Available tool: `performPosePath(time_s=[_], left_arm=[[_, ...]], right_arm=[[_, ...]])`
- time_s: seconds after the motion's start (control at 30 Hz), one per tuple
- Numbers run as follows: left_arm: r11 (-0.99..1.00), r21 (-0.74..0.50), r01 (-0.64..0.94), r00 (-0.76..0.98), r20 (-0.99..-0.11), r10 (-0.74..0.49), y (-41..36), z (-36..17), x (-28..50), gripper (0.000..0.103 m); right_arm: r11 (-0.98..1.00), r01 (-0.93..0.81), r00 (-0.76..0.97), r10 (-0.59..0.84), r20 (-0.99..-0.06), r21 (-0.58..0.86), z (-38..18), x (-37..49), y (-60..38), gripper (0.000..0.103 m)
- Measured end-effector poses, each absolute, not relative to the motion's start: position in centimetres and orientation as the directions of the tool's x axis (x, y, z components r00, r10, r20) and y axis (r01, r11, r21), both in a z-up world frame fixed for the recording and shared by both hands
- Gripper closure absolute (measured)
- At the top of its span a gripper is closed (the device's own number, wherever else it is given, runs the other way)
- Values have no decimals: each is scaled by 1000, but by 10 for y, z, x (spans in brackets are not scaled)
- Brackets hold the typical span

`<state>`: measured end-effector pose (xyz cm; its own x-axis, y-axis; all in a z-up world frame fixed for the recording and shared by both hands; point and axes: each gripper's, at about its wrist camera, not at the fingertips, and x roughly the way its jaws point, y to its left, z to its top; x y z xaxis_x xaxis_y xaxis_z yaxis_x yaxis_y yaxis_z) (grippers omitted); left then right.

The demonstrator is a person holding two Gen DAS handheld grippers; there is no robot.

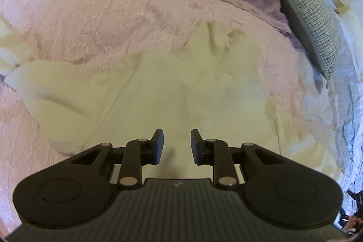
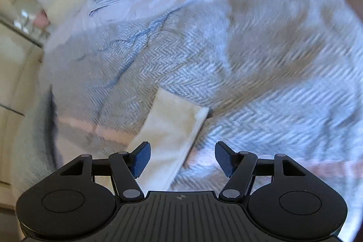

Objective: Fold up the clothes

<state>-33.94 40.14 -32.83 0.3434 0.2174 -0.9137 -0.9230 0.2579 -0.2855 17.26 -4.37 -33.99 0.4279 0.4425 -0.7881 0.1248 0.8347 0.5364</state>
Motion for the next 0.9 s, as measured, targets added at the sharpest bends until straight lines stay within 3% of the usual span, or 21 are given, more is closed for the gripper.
performPosePath(time_s=[0.13, 0.17, 0.2, 0.33, 0.4, 0.5, 0.57, 0.63, 0.7, 0.77, 0.9], left_arm=[[248, -288, -925, 344, -912, 224, 396, -328, -340, 82], [246, -282, -928, 338, -913, 230, 395, -327, -342, 82], [243, -275, -930, 332, -913, 236, 394, -325, -344, 82], [198, -253, -947, 301, -913, 275, 389, -320, -369, 82], [154, -243, -958, 278, -917, 286, 385, -321, -386, 82], [68, -234, -970, 244, -928, 283, 379, -327, -413, 82], [21, -224, -974, 221, -932, 288, 374, -327, -434, 82], [-23, -207, -978, 189, -931, 311, 371, -323, -458, 82], [-87, -191, -978, 151, -927, 343, 372, -319, -484, 82], [-161, -186, -969, 115, -921, 374, 376, -317, -512, 81], [-293, -184, -938, 44, -903, 427, 389, -313, -564, 77]], right_arm=[[802, 158, 430, 469, -771, 576, -375, 194, -36, 38], [805, 153, 428, 469, -773, 573, -380, 197, -32, 76], [820, 130, 418, 464, -781, 557, -381, 200, -27, 102], [858, -57, 567, 448, -691, 510, -329, 181, -21, 102], [873, -40, 619, 404, -674, 487, -315, 174, -28, 101], [929, 81, 527, 268, -807, 362, -341, 184, -31, 101], [941, 176, 422, 193, -886, 289, -357, 191, -27, 98], [923, 245, 472, 155, -868, 298, -345, 181, -22, 83], [933, 231, 552, 108, -827, 276, -322, 166, -7, 38], [954, 157, 604, 113, -789, 257, -303, 152, 14, 32], [947, -124, 526, 317, -789, 298, -287, 130, 72, 32]])
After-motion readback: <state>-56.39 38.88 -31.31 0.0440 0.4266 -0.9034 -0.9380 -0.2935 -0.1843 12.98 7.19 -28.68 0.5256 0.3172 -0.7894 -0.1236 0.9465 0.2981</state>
